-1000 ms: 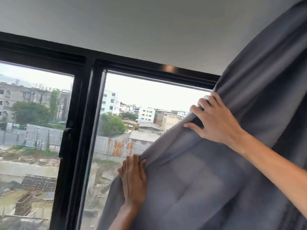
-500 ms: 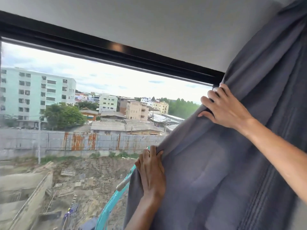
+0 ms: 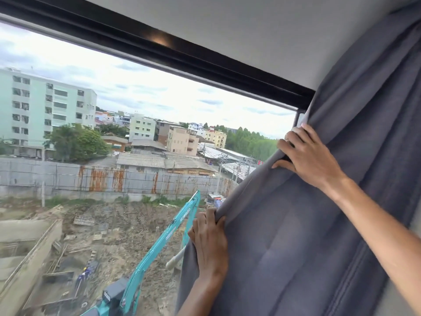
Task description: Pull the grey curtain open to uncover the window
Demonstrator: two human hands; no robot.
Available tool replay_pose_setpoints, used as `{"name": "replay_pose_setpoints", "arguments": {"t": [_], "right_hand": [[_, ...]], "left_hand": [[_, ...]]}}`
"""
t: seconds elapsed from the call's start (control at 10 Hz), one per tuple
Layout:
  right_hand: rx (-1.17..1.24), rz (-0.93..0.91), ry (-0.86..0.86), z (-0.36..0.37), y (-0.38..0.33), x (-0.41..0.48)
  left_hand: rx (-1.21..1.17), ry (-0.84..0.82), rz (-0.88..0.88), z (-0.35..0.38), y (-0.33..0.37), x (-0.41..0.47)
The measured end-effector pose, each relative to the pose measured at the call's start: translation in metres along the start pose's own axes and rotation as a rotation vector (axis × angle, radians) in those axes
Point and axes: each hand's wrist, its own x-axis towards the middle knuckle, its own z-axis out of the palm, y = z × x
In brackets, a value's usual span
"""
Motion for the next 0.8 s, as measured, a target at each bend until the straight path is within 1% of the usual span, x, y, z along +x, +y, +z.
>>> {"name": "replay_pose_setpoints", "arguments": {"t": [0.2, 0.3, 0.4, 0.5, 0.6, 0.7, 0.8], "right_hand": [[0.089, -0.033, 0.068, 0.005, -0.037, -0.015], [0.116, -0.036, 0.044, 0.002, -0.055, -0.018], [0.117, -0.031, -0.008, -0.003, -0.071, -0.019], [0.124, -0.032, -0.061, -0.009, -0.086, -0.018], [0.185, 0.017, -0.067, -0.017, -0.105, -0.021], [0.228, 0.042, -0.095, -0.032, -0.129, -0.023], [0.316, 0.12, -0.147, -0.043, -0.158, -0.027]], "left_hand": [[-0.048, -0.138, -0.052, 0.005, -0.03, -0.033], [0.022, -0.275, -0.068, 0.0, -0.045, -0.039], [0.016, -0.36, -0.051, -0.012, -0.06, -0.042], [-0.027, -0.385, -0.022, -0.028, -0.075, -0.044], [-0.065, -0.423, -0.016, -0.054, -0.091, -0.041], [-0.052, -0.449, 0.041, -0.083, -0.112, -0.034], [-0.054, -0.464, 0.042, -0.116, -0.129, -0.022]]}}
